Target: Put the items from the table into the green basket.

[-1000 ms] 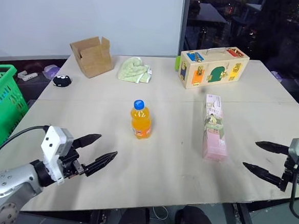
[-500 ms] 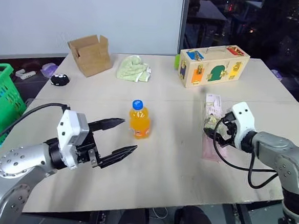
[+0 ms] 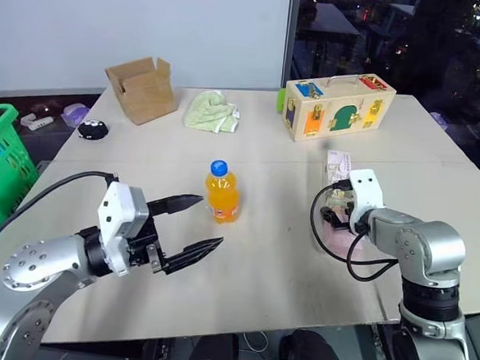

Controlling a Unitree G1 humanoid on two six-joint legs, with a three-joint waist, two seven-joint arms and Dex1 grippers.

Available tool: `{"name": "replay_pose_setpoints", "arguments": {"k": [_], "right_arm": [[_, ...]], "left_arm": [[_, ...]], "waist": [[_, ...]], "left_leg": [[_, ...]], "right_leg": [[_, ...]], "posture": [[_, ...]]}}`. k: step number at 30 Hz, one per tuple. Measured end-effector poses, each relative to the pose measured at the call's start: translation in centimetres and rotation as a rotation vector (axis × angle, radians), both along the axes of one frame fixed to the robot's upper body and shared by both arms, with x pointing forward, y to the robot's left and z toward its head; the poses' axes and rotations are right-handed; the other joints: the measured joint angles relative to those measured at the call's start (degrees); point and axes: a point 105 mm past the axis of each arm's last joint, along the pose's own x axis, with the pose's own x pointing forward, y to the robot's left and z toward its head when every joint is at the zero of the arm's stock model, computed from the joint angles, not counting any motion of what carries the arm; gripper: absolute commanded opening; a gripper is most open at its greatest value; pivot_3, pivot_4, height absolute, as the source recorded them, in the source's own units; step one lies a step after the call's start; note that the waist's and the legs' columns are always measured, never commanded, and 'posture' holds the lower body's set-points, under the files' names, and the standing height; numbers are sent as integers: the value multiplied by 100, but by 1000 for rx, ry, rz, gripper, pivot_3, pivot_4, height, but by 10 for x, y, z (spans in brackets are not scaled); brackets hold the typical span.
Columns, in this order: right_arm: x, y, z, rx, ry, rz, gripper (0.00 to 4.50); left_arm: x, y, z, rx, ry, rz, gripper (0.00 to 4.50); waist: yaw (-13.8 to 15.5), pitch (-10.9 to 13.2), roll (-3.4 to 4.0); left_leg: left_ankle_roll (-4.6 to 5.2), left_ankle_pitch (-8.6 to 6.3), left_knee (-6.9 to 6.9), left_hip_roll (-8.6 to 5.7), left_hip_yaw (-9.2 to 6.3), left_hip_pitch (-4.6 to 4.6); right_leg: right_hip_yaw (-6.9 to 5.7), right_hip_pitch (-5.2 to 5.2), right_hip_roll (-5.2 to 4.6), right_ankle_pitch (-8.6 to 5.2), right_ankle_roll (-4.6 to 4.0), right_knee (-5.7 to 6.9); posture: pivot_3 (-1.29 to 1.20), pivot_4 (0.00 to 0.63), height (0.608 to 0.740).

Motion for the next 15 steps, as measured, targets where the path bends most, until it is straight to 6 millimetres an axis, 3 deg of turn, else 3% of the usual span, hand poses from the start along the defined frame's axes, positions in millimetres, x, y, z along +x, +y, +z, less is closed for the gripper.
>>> {"name": "replay_pose_setpoints", "arguments": {"k": [5,6,9,15], "right_arm": [[6,-1,-8,-21,12,2,4500],[7,-1,-10,-23,14,6,4099],[6,-6,-15,-46,24,11,3470],[5,-15,-15,-88,14,58,3470]], "left_arm": [[0,-1,-1,-9,-1,7,4478],[0,-1,-1,-13,-1,7,4500],[0,-4,0,-27,-6,10,4500],[4,-11,8,-85,-23,2,4500]], "waist": [[2,-1,-1],[1,-1,-1],[6,-9,-15],[9,-10,-16]], "left_leg": [[0,0,-2,1,6,33],[0,0,-2,2,10,44],[0,0,-3,4,12,52],[0,-1,-4,2,18,51]], "right_leg": [[6,25,-1,-3,-5,0],[8,31,-1,-4,-6,1],[13,40,-5,-4,-6,-2],[16,40,-5,-4,-4,-6]], "posture": [[116,10,740],[116,10,740],[116,10,740],[95,7,740]]}}
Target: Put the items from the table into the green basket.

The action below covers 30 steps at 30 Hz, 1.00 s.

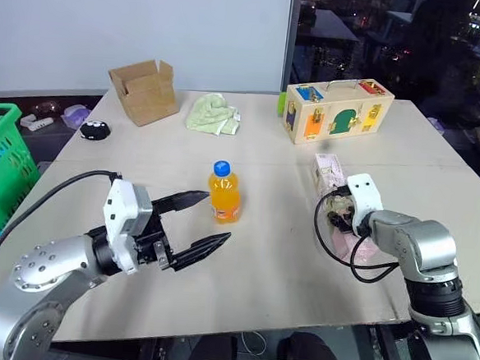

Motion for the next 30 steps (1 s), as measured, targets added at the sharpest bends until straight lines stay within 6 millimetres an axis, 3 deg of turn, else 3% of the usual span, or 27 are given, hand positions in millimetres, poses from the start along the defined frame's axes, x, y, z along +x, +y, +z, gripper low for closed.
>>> {"name": "replay_pose_setpoints", "arguments": {"k": [12,16,17,23,27,30], "right_arm": [[-3,-8,6,46,-57,81,3470],[-5,-15,8,38,-60,109,2250],[-5,-14,8,40,-60,113,2125],[-2,-14,9,42,-85,130,2125],[2,-15,23,99,-157,149,2125],[-2,-9,56,288,-265,219,2125]], "left_arm": [[6,-9,9,-47,-11,-25,4500],[8,-12,7,-55,-1,-29,4500],[8,-13,8,-56,-3,-30,4500],[9,-15,9,-59,-8,-36,4500],[12,-16,12,-104,14,-26,4500],[19,-22,26,-234,45,-5,4500]], "waist": [[-6,11,12],[-7,15,17],[-7,15,17],[-14,14,15],[-15,23,22],[-2,27,23]], "left_leg": [[0,0,-4,-1,0,-14],[1,0,-11,-5,-4,-18],[1,0,-11,-5,-5,-20],[1,0,-10,-4,3,-14],[1,0,-10,-4,13,-20],[2,-1,-9,-3,-16,-48]], "right_leg": [[7,-11,2,1,1,-5],[6,-14,7,0,2,-8],[5,-16,9,0,2,-8],[7,-15,9,0,1,-6],[9,-23,8,2,5,-7],[5,-31,9,14,25,-11]], "posture": [[66,0,740],[63,0,740],[62,0,740],[65,0,740],[54,0,740],[42,0,740]]}}
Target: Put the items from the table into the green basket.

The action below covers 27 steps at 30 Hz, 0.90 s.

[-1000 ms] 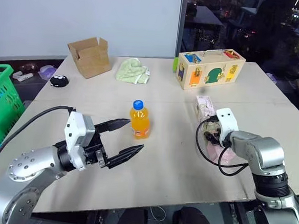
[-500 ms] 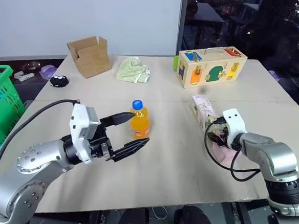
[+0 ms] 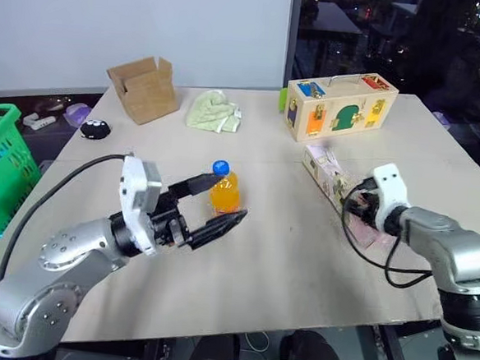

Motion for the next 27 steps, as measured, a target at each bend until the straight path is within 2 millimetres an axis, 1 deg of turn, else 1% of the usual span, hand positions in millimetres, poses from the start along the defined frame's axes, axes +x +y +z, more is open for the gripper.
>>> {"name": "replay_pose_setpoints", "arguments": {"k": [2,3,6,8,10,11,12,13,14,15,17,19,23,25,27], "right_arm": [[-8,12,26,121,-74,99,2125],[-15,21,43,193,-119,174,2125],[-27,42,73,301,-192,317,2125],[-32,52,84,343,-213,375,2125],[-29,52,86,311,-229,365,2125],[-26,50,82,252,-228,350,2125],[-24,46,76,192,-215,334,2646],[-20,41,67,139,-185,307,2904],[-14,33,53,101,-136,266,3373],[-12,27,43,75,-98,239,3979],[-14,24,27,6,-48,246,4361],[-20,26,12,-67,1,267,4361],[-27,37,-18,-113,116,278,4361],[-28,44,-28,-118,157,276,4361],[-26,44,-31,-128,172,258,4361]], "left_arm": [[4,-5,8,-77,34,-10,4500],[6,-10,13,-117,57,-23,4500],[10,-15,20,-206,129,-45,4500],[13,-15,22,-242,167,-40,4500],[14,-14,21,-259,197,-33,4500],[14,-13,20,-254,204,-29,4500],[14,-12,18,-239,210,-22,4500],[14,-9,14,-212,217,-9,4500],[13,-6,9,-185,221,3,4500],[13,-5,6,-170,224,7,4500],[10,-4,1,-153,229,10,4500],[8,-3,-3,-140,237,13,4500],[5,-3,-6,-124,234,11,4500],[2,-5,-6,-112,228,1,4500],[0,-4,-8,-109,231,1,4500]], "waist": [[-3,0,0],[-8,0,0],[-61,0,1],[-92,0,1],[-120,0,1],[-121,0,2],[-122,0,1],[-132,-2,-2],[-137,-2,-2],[-137,-1,-1],[-131,2,3],[-130,1,2],[-131,1,1],[-126,1,2],[-116,1,2]], "left_leg": [[0,0,0,1,-13,-7],[1,-1,0,1,-15,-7],[1,-1,0,3,-17,-5],[1,0,0,2,-16,-1],[1,0,4,0,-14,-1],[1,0,7,-3,-13,-2],[1,0,7,-5,-10,-2],[0,0,7,-6,-6,-2],[0,0,7,-8,-3,-2],[0,0,8,-10,-2,-4],[1,0,8,-11,-2,-6],[1,0,8,-9,-7,-6],[0,0,8,-5,-9,-3],[0,0,8,-5,-9,-2],[0,0,10,-6,-7,-2]], "right_leg": [[-11,-1,5,1,1,0],[-13,0,11,1,1,1],[-12,0,21,1,0,4],[-12,1,21,0,-1,8],[-11,2,20,0,-1,8],[-12,1,16,0,-2,7],[-11,1,12,-1,-4,5],[-7,2,11,-9,-16,2],[-4,2,9,-10,-19,1],[-1,1,7,-10,-19,0],[-1,1,2,-10,-19,-1],[-5,1,4,-10,-19,-1],[-8,1,11,-10,-19,4],[-7,1,11,-10,-19,5],[-6,1,10,-10,-19,5]], "posture": [[32,0,740],[28,0,740],[21,0,740],[21,0,740],[31,0,740],[31,0,740],[31,0,740],[31,0,740],[31,0,740],[47,0,740],[47,0,740],[47,0,740],[71,0,740],[77,0,740],[80,0,740]]}}
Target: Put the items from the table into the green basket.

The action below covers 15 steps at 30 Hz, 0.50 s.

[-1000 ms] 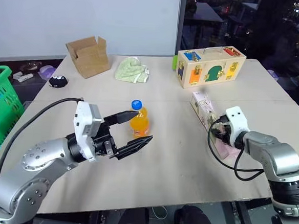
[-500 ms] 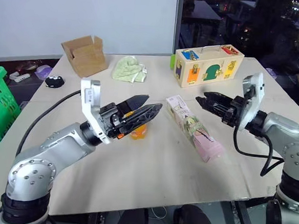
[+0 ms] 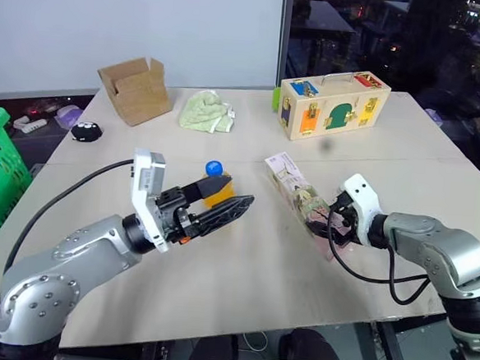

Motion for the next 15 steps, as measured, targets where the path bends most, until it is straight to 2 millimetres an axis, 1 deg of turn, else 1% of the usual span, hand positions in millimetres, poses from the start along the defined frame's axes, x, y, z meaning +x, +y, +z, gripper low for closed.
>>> {"name": "replay_pose_setpoints", "arguments": {"k": [3,6,15], "right_arm": [[8,-3,-7,-78,0,-35,4361],[15,-6,-22,-166,27,-59,4361],[24,0,-30,-232,32,-20,4361]], "left_arm": [[-1,1,-2,9,2,-1,4500],[-3,1,-5,29,3,-3,4500],[-4,1,-7,45,-5,0,4500]], "waist": [[9,0,0],[24,0,0],[99,-20,-31]], "left_leg": [[0,0,1,-1,0,-2],[0,0,1,-2,1,-4],[0,0,1,0,5,18]], "right_leg": [[-1,0,-2,0,0,-3],[0,-1,-2,0,0,-4],[3,11,-1,0,-2,0]], "posture": [[86,0,740],[89,0,740],[104,0,740]]}}
